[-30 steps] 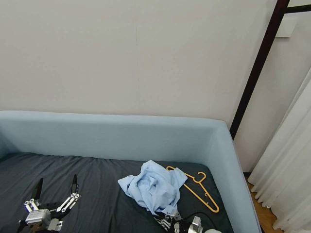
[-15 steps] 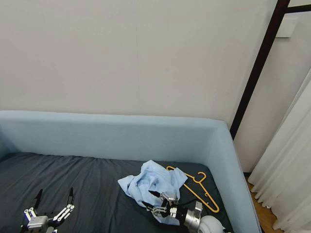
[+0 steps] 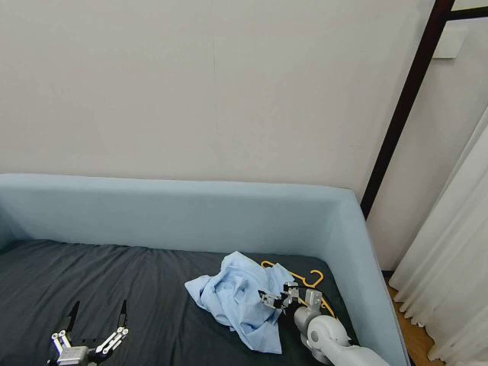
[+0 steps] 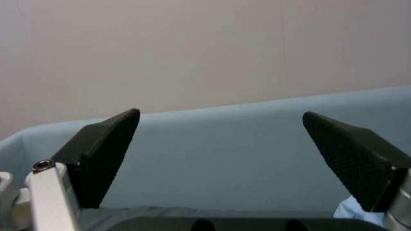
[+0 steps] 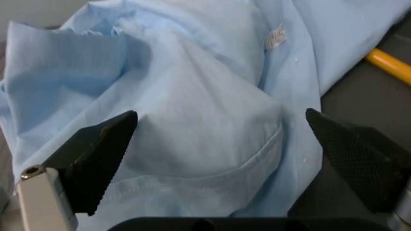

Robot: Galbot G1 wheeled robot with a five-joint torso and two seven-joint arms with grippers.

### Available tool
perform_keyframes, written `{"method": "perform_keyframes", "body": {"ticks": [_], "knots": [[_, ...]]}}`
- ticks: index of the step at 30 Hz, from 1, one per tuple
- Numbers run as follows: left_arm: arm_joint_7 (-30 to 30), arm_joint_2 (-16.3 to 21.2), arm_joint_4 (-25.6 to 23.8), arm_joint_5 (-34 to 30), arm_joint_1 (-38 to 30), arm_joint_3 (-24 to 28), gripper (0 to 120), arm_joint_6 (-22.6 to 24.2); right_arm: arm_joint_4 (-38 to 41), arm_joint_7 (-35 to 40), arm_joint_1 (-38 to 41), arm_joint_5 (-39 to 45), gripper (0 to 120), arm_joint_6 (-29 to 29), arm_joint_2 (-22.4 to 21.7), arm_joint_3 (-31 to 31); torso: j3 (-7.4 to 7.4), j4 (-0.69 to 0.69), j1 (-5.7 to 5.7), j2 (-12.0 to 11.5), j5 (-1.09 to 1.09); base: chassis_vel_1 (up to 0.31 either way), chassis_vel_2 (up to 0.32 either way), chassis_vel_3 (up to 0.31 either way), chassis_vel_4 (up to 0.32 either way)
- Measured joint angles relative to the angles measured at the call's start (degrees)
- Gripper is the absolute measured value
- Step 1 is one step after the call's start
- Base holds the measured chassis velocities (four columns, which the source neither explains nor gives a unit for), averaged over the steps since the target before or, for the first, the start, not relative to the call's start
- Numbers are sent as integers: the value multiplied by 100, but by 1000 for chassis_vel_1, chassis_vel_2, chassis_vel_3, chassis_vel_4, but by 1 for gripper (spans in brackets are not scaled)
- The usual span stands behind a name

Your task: Pick up the clothes from the sofa and hang them on the clothes hanger.

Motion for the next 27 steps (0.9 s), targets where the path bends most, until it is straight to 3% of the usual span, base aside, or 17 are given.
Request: {"method": "perform_keyframes", "body": {"ticks": [3, 8, 17, 27], "knots": [[-8, -16, -25, 5, 28, 1, 100, -34, -105, -140, 3, -115, 100, -58, 81, 40, 0, 0, 0, 0, 0, 0, 0, 0, 0], [-23, -7, -42, 0, 83, -65, 100, -108, -236, -563, -6, -420, 86, -5, 101, 49, 0, -1, 0, 0, 0, 0, 0, 0, 0], [-33, 7, -55, -5, 109, -94, 100, -175, -221, -1068, -131, -636, 49, 459, 43, 41, 0, -1, 0, 0, 0, 0, 0, 0, 0], [-142, 45, -17, -32, 93, -57, 100, -196, -173, -1097, -174, -659, 14, 732, 16, 86, 0, -1, 0, 0, 0, 0, 0, 0, 0]]}}
